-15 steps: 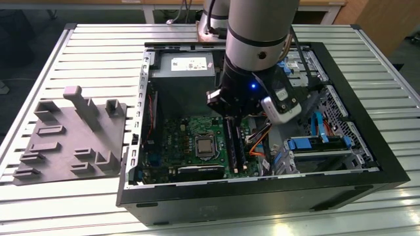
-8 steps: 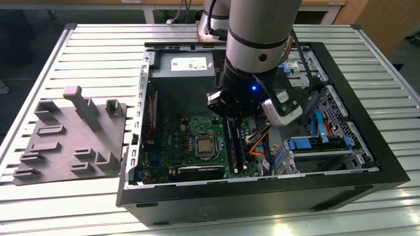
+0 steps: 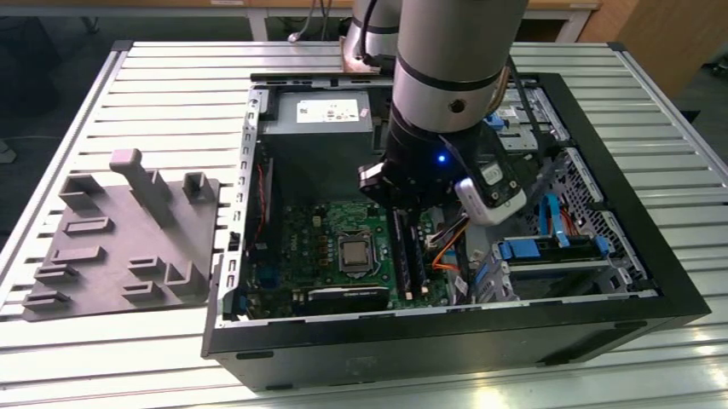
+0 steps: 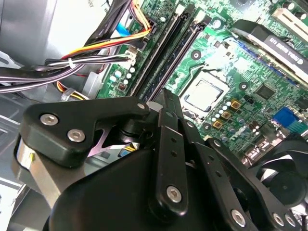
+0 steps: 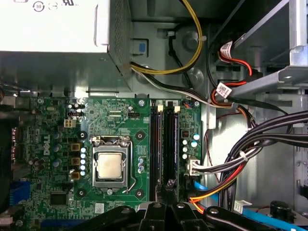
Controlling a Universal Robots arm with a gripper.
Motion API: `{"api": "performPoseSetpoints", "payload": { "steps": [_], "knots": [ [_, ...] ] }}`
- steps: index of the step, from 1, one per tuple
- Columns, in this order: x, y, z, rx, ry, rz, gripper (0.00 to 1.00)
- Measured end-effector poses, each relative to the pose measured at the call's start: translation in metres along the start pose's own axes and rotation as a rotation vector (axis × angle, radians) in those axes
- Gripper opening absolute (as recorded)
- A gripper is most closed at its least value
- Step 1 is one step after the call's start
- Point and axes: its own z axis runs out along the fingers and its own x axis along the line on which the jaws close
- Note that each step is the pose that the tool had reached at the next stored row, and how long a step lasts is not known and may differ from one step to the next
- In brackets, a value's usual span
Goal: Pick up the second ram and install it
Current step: 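Press down the second ram until it locks into place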
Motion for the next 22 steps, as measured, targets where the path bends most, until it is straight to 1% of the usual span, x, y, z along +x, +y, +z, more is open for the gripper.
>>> {"api": "performPoseSetpoints", "payload": {
  "steps": [17,22],
  "knots": [
    [-0.0001,-0.0074,0.0009,0.0000,0.0000,0.000,0.11],
    [-0.0001,-0.0114,0.0019,0.0000,0.0000,0.000,0.11]
  ]
}}
